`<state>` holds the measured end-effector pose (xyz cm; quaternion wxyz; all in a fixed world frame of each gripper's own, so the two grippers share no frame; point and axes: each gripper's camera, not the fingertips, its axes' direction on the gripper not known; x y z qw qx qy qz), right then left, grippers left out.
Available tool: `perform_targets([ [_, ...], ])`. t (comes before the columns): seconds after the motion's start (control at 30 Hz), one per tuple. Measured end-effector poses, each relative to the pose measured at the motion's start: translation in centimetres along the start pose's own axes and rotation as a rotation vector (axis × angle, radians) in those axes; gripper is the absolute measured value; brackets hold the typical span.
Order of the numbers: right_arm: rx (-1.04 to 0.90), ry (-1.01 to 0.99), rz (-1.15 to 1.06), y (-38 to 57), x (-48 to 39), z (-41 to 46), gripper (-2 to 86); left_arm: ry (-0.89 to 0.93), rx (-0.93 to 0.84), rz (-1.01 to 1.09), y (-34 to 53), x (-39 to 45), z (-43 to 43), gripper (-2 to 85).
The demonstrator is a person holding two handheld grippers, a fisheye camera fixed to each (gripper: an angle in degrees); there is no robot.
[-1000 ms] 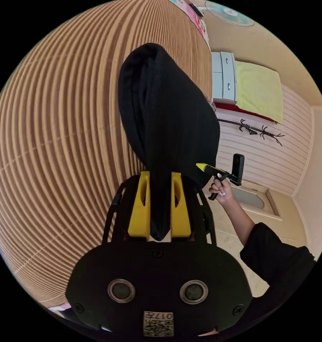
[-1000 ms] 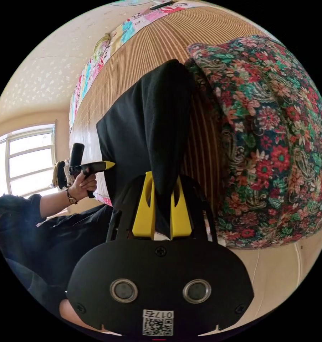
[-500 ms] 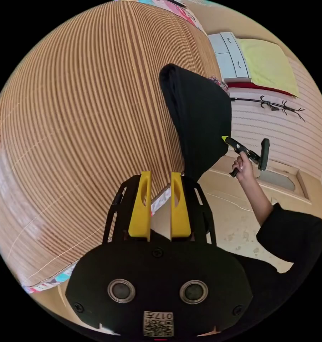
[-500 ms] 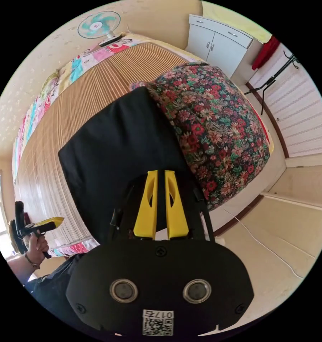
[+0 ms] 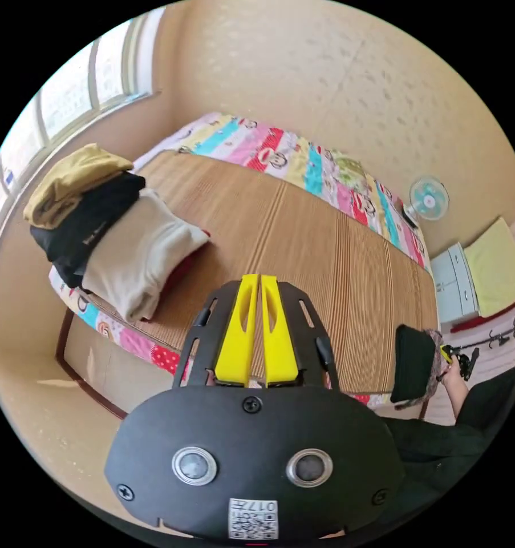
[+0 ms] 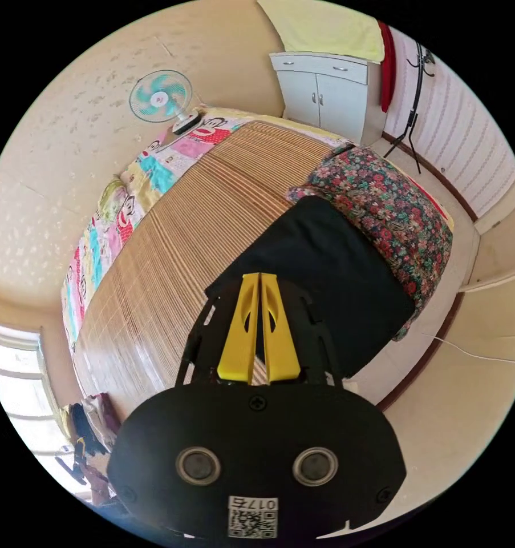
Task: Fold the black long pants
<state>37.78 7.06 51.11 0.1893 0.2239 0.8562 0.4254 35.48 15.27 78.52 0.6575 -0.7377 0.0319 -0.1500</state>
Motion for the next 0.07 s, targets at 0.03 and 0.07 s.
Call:
perform_targets([
  [0.03,-0.012,-0.036,-0.054,1.9,-4.0,0.6,0.2,-0.017,0.082,-0.049,-0.6,-2.8,-2.8,1.8],
  [0.07,-0.019,-0.055,-0.082,2.9,-6.1,0.9,0.2,-0.030,0.151,-0.074,-1.5,-5.6,-5.2,2.5],
])
